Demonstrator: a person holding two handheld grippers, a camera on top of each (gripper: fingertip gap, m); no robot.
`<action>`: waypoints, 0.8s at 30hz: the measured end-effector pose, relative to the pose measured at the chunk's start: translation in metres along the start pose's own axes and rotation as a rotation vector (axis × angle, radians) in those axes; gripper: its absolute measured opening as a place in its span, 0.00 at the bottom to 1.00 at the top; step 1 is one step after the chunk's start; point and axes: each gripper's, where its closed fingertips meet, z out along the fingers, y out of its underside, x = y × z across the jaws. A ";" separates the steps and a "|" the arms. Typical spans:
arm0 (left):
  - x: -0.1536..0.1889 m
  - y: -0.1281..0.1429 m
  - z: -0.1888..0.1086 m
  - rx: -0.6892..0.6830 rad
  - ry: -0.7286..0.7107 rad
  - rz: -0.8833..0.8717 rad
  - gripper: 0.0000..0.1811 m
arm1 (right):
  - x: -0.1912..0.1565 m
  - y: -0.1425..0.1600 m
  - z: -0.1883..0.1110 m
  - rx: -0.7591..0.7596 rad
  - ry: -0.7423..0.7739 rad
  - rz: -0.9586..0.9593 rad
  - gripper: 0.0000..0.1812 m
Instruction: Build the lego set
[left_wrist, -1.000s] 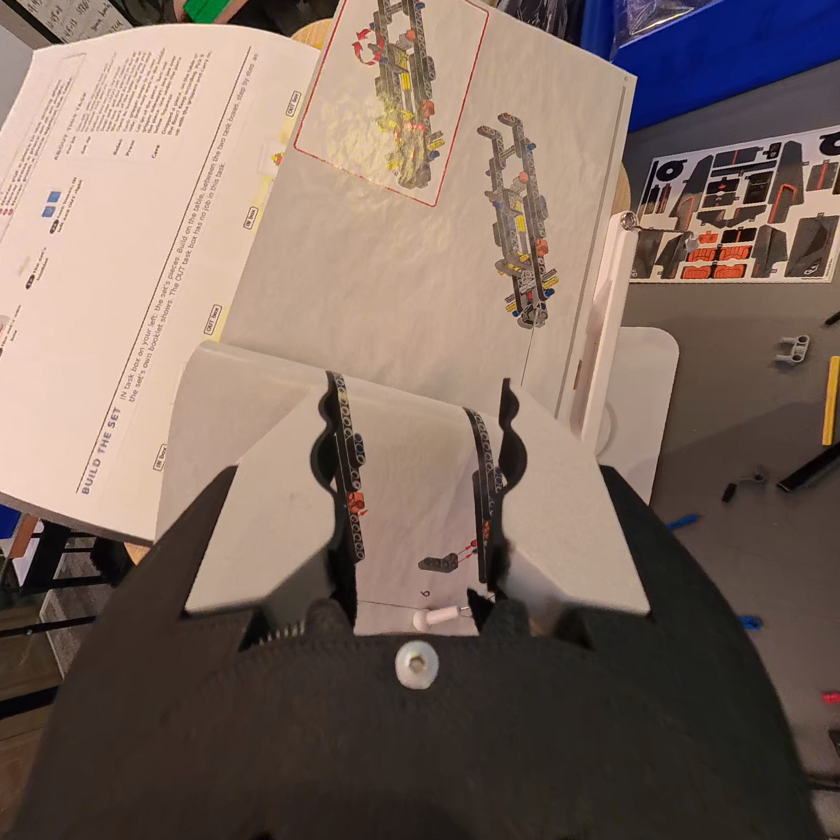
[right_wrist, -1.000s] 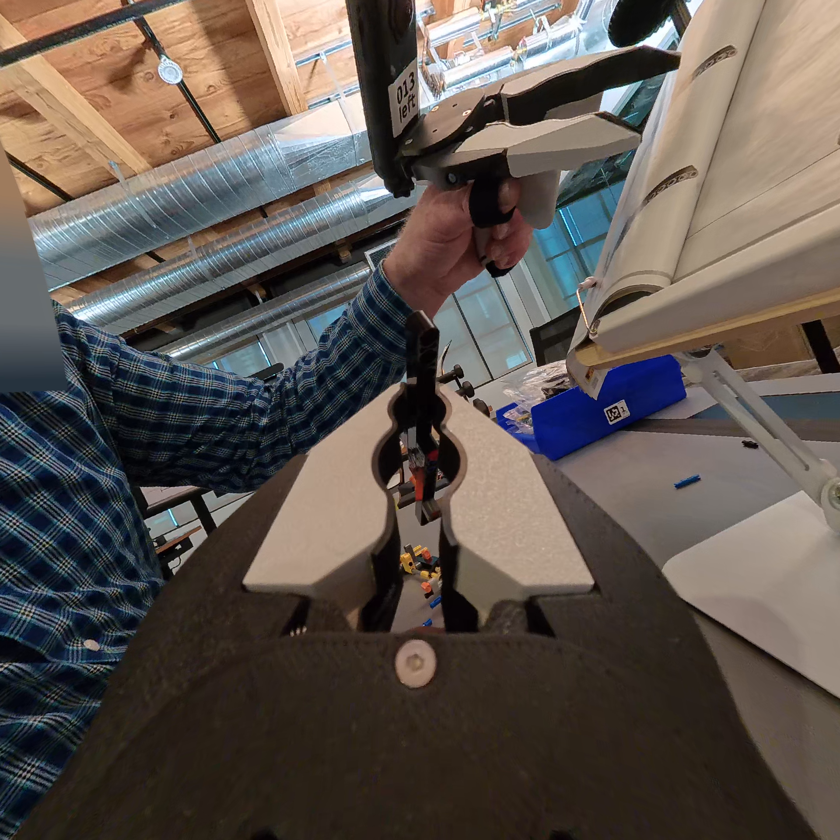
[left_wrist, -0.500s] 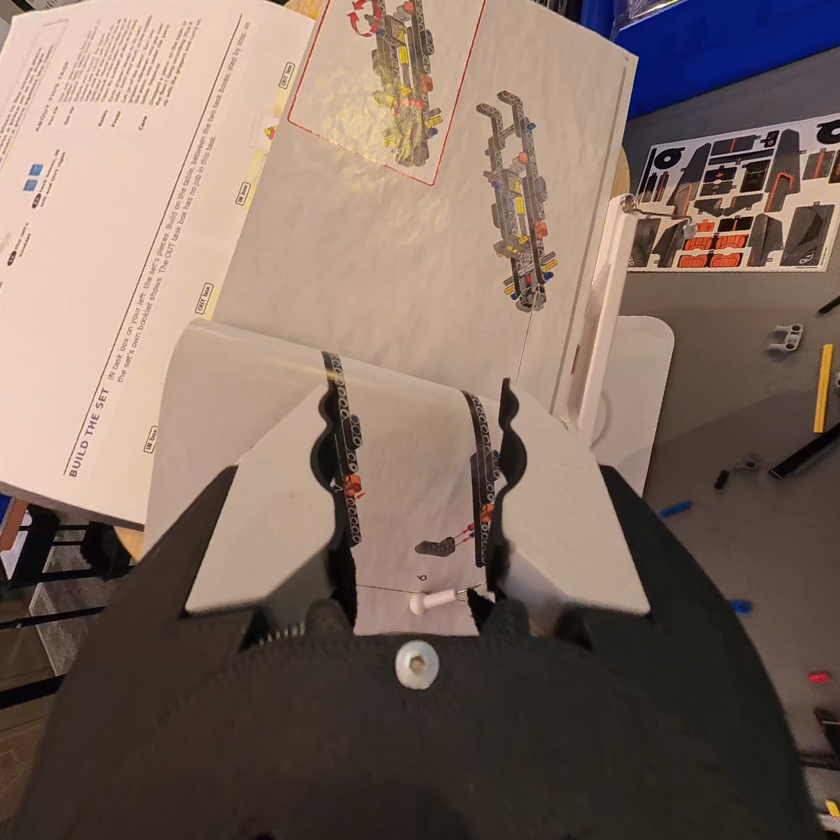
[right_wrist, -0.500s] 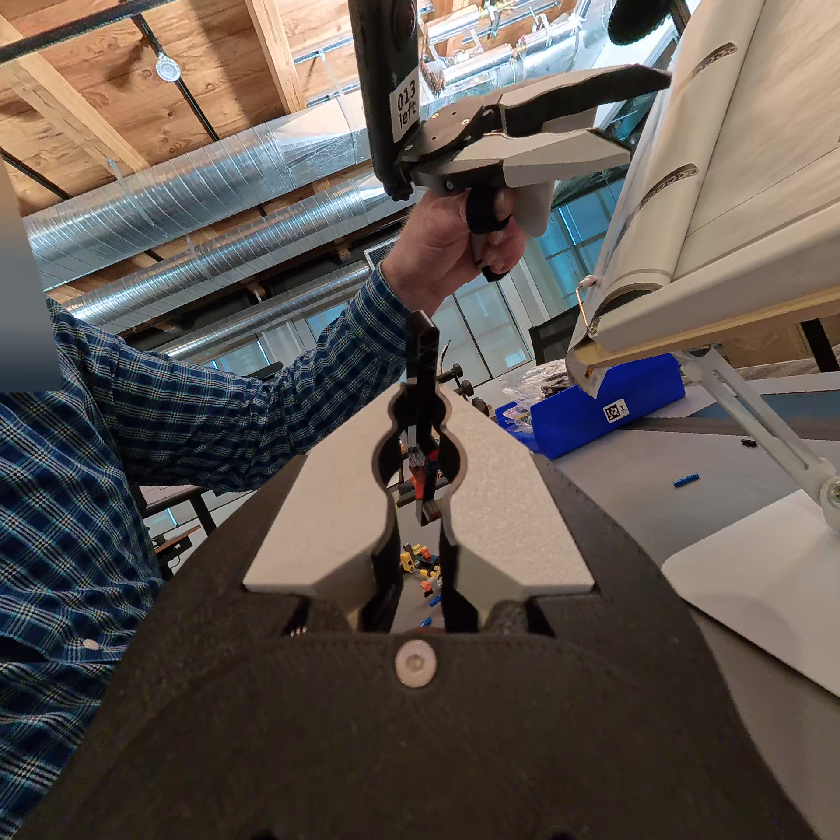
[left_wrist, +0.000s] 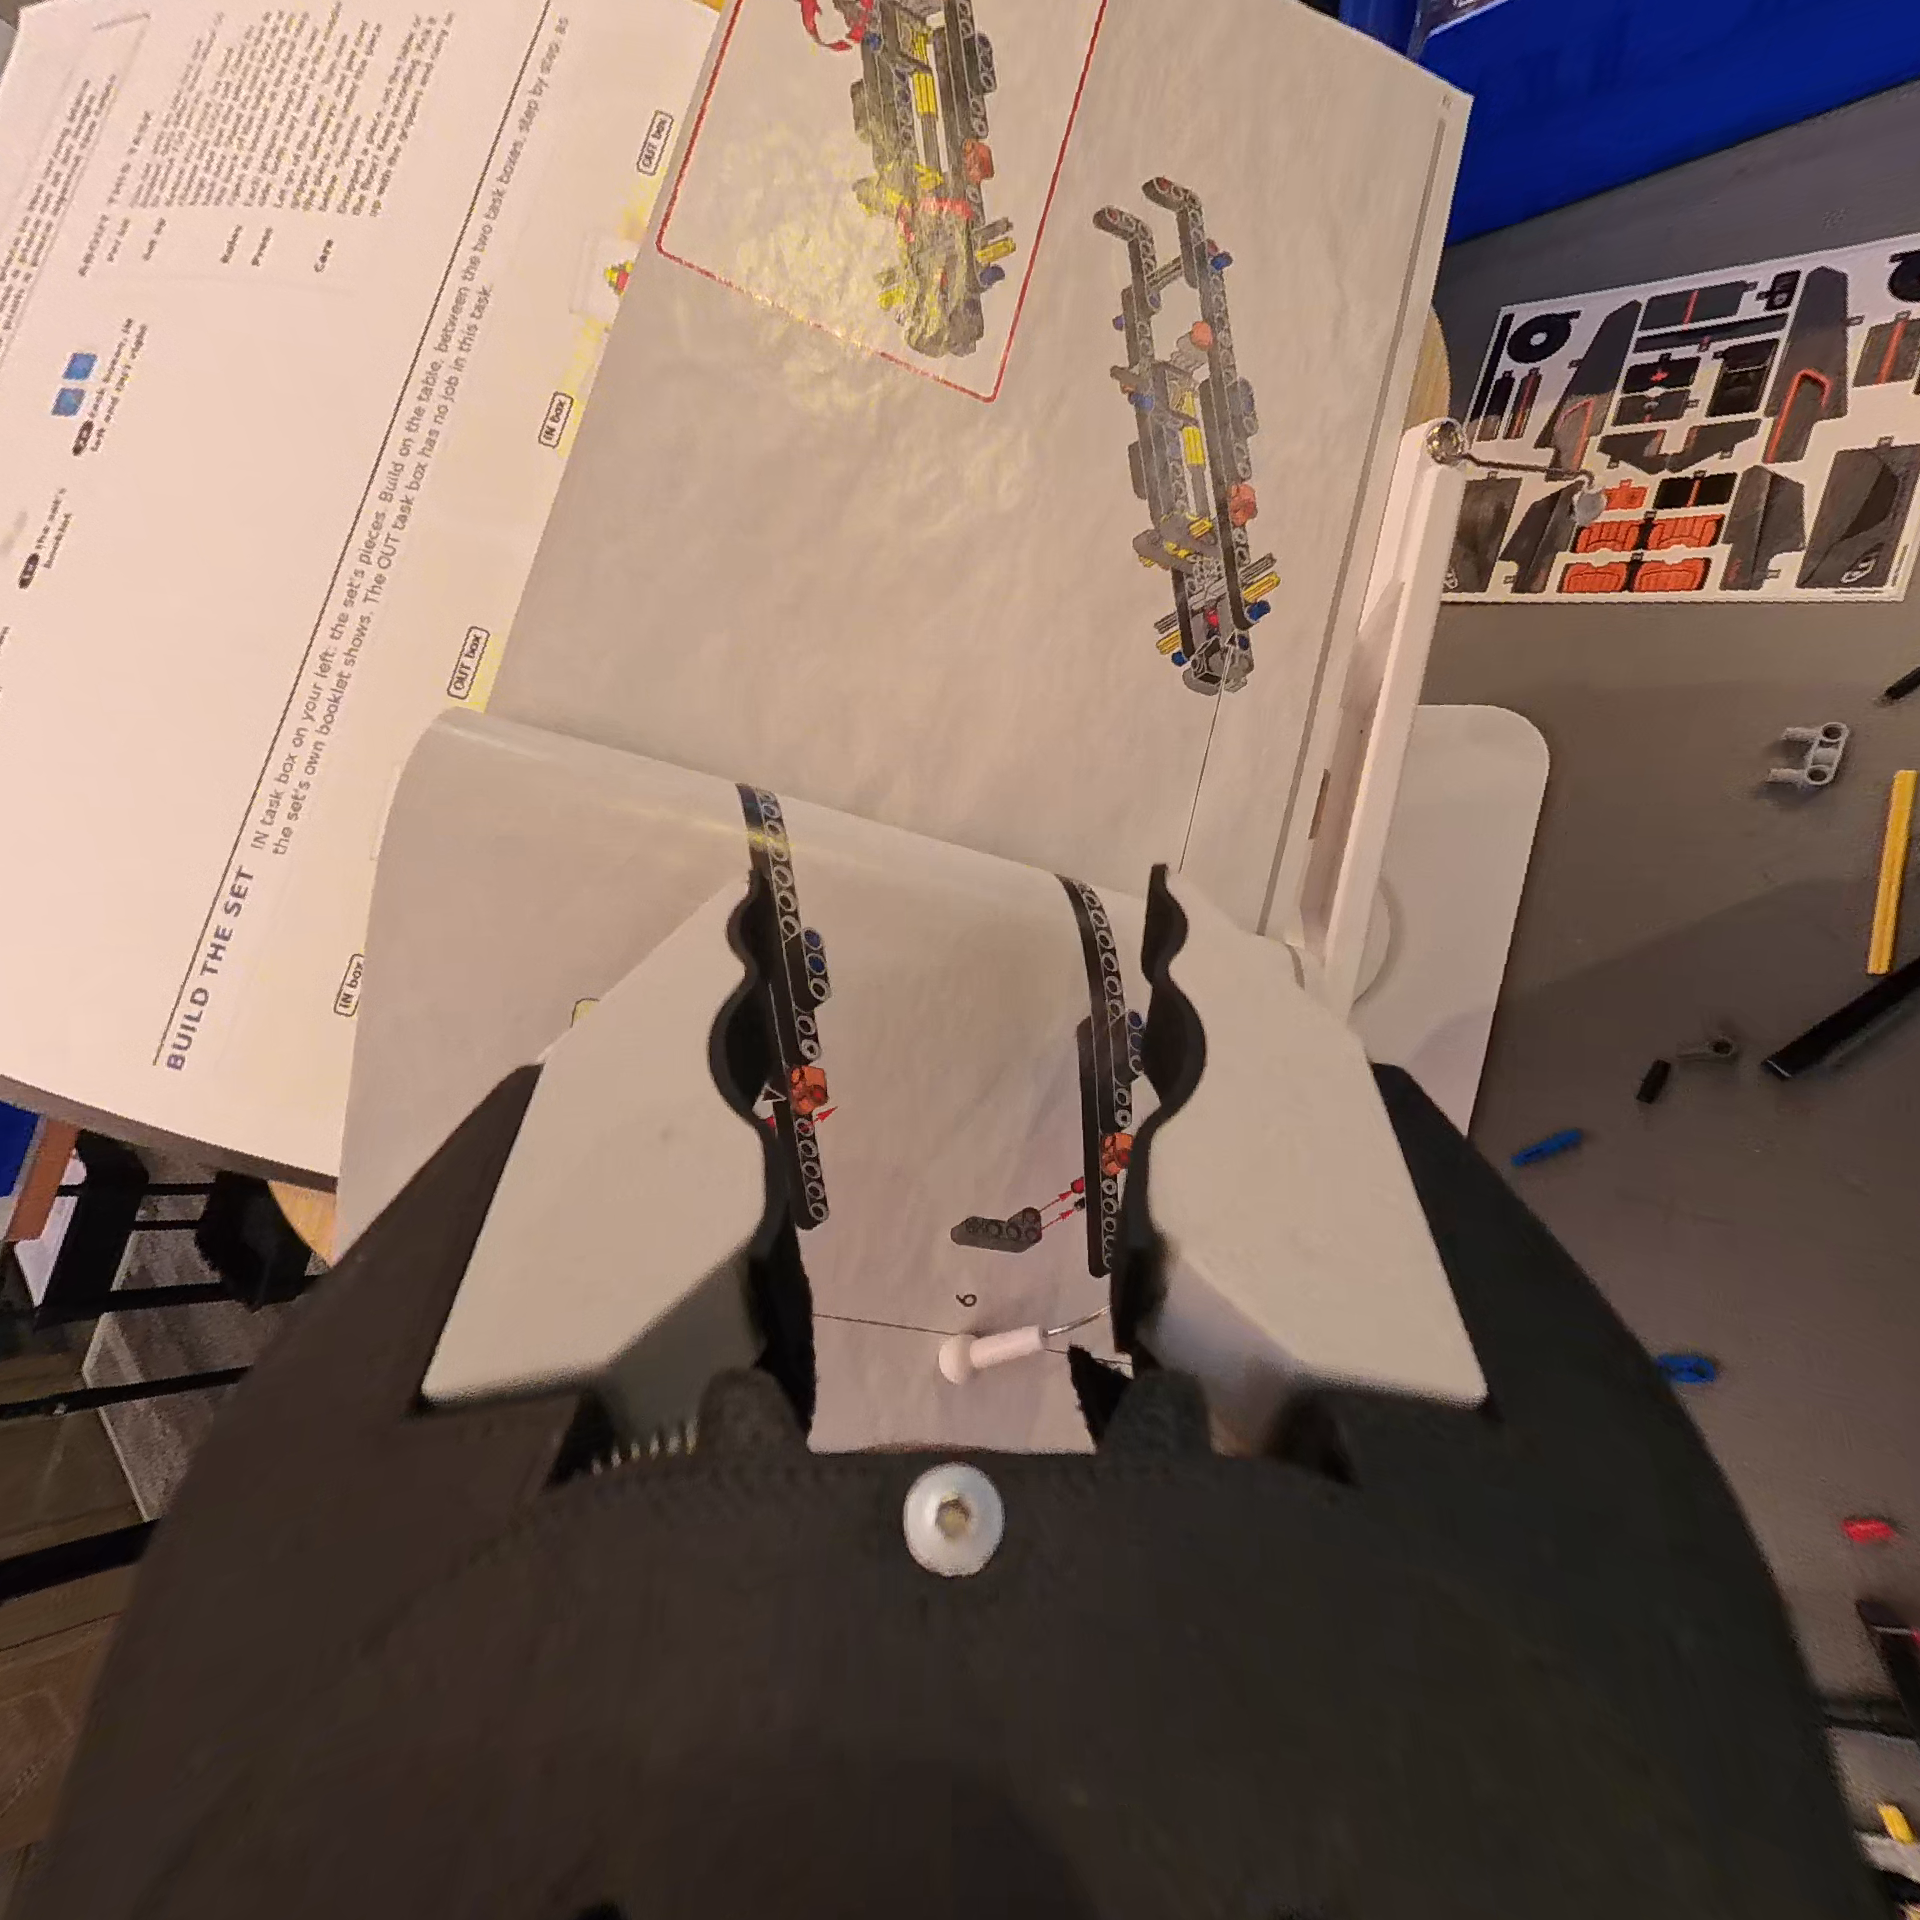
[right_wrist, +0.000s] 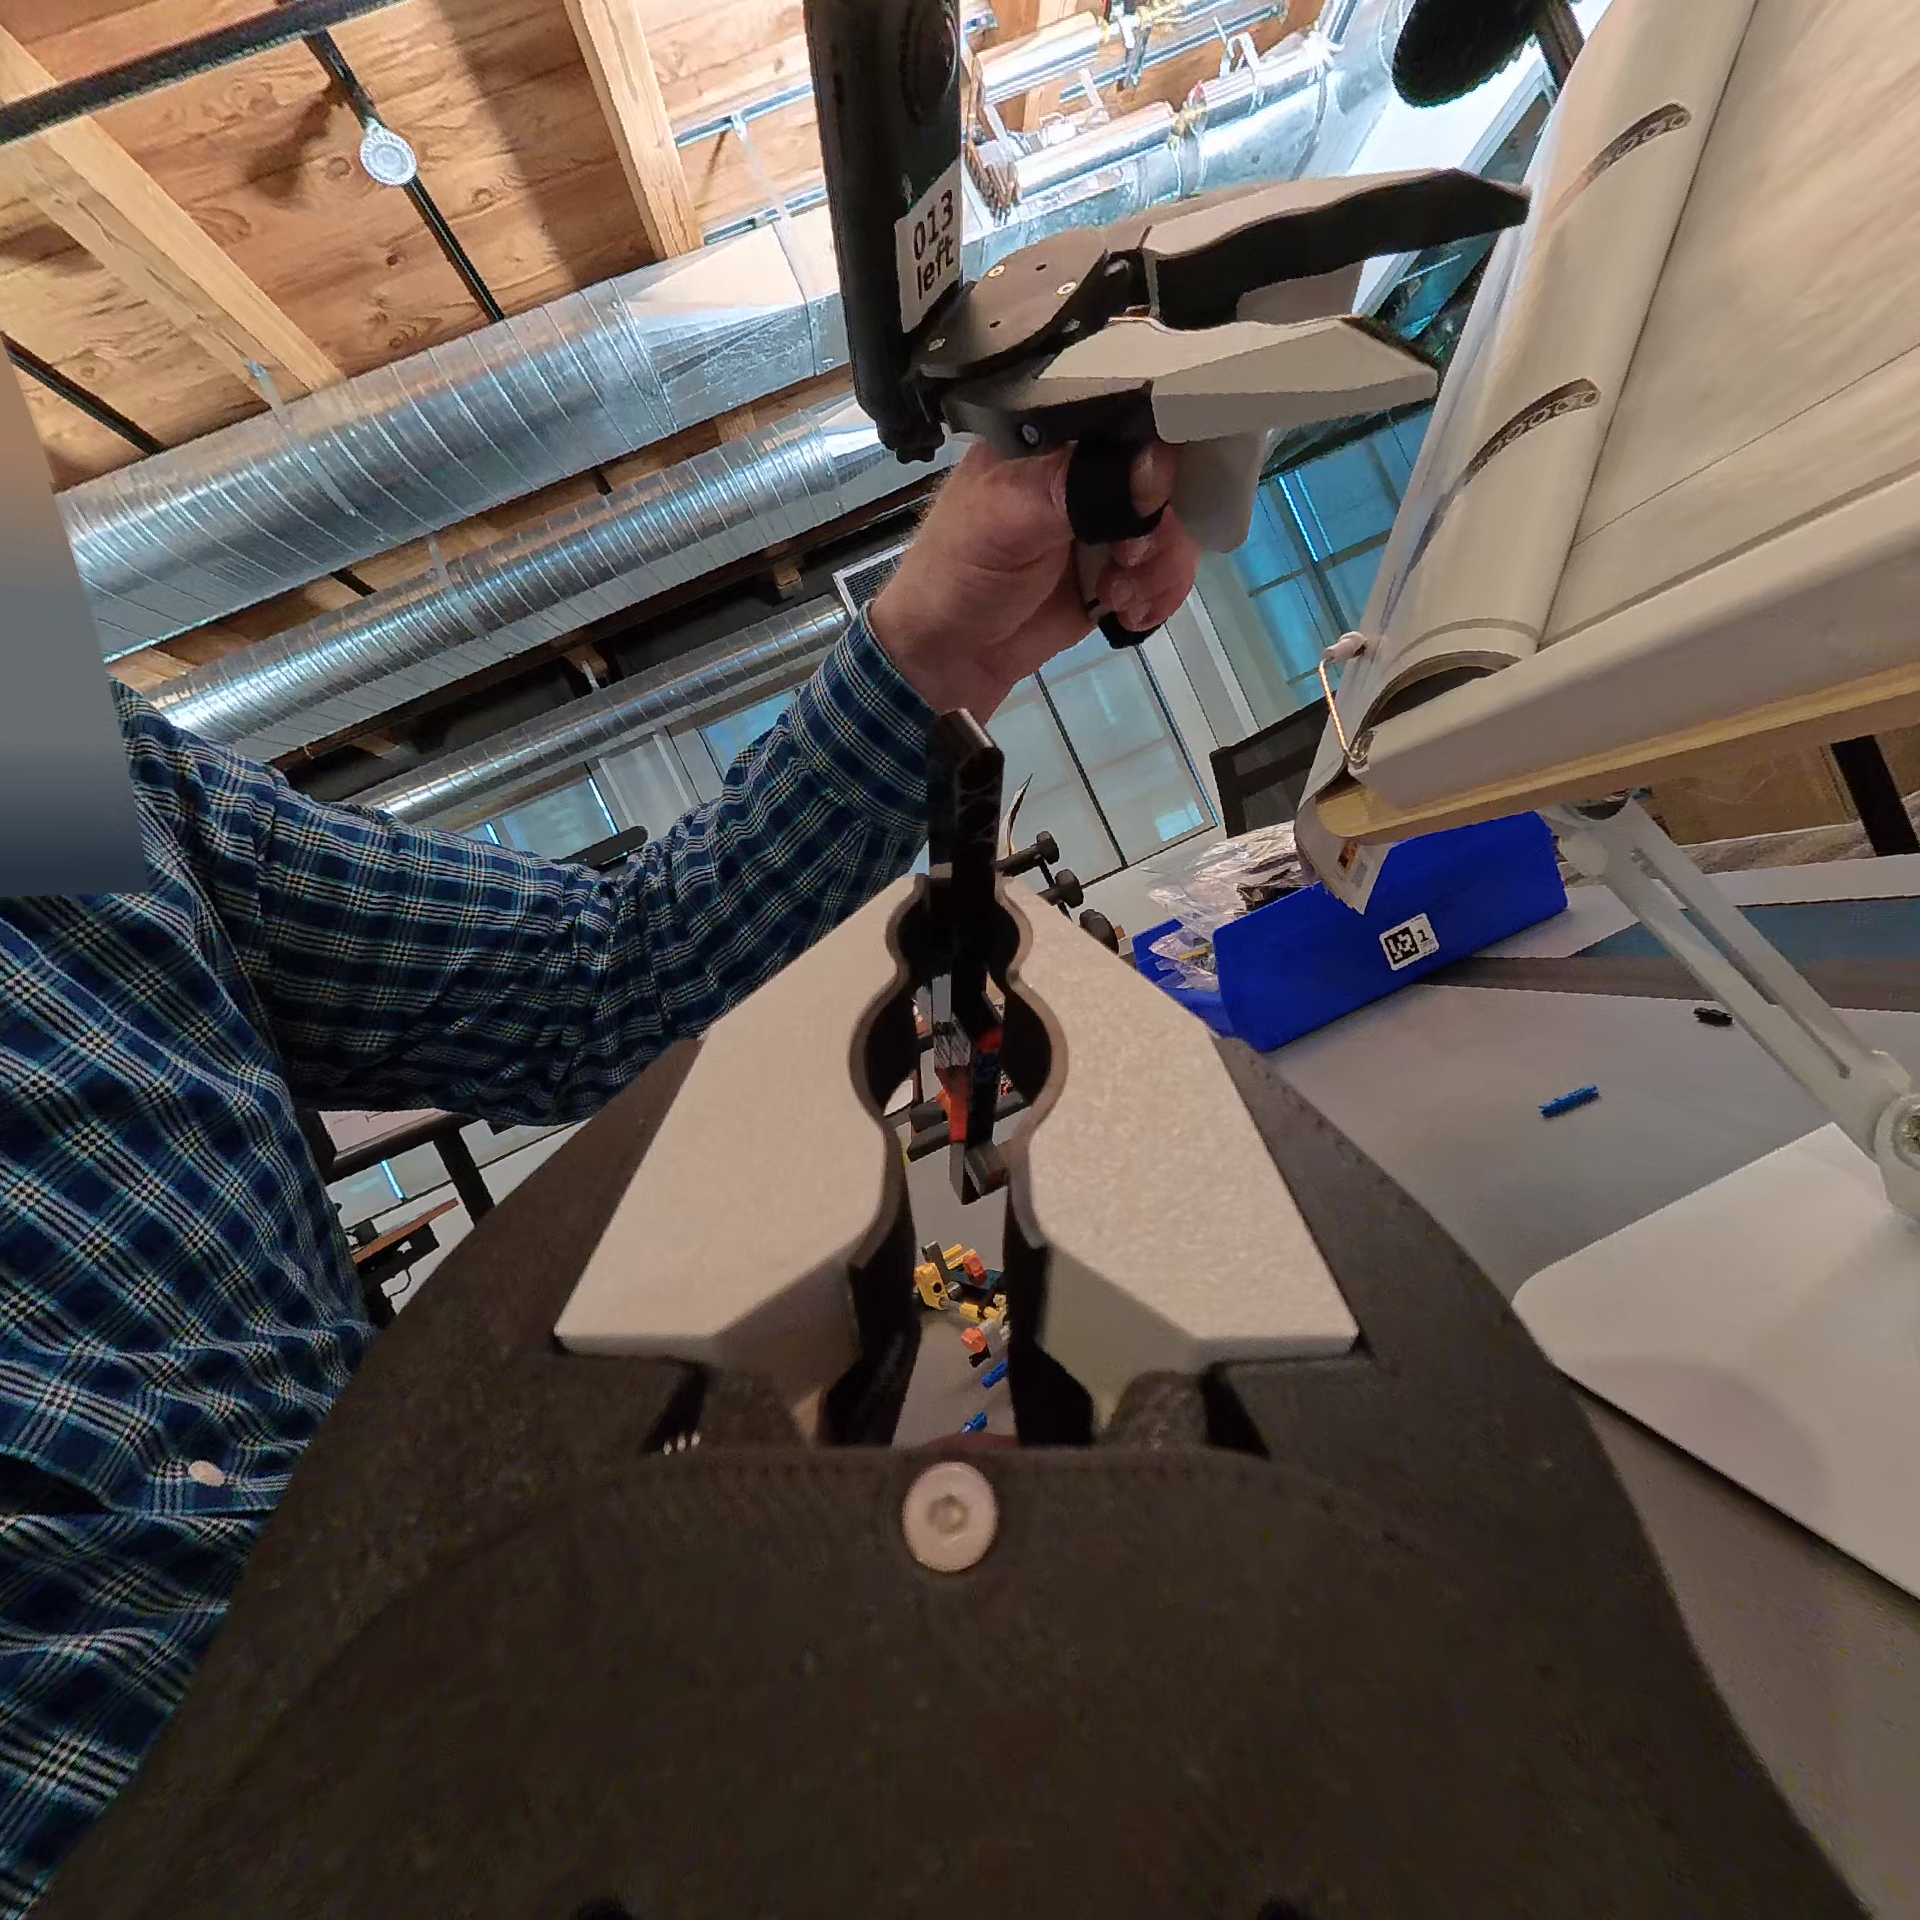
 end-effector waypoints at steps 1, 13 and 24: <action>0.001 0.001 0.000 -0.002 0.003 -0.001 0.38 | 0.000 0.000 0.000 0.001 0.001 0.000 0.04; 0.000 0.006 -0.003 -0.011 0.010 -0.020 0.38 | 0.000 0.000 0.000 -0.001 -0.001 0.001 0.04; 0.095 0.022 -0.048 0.056 0.105 -0.072 0.40 | 0.007 -0.003 -0.002 0.031 0.032 0.040 0.04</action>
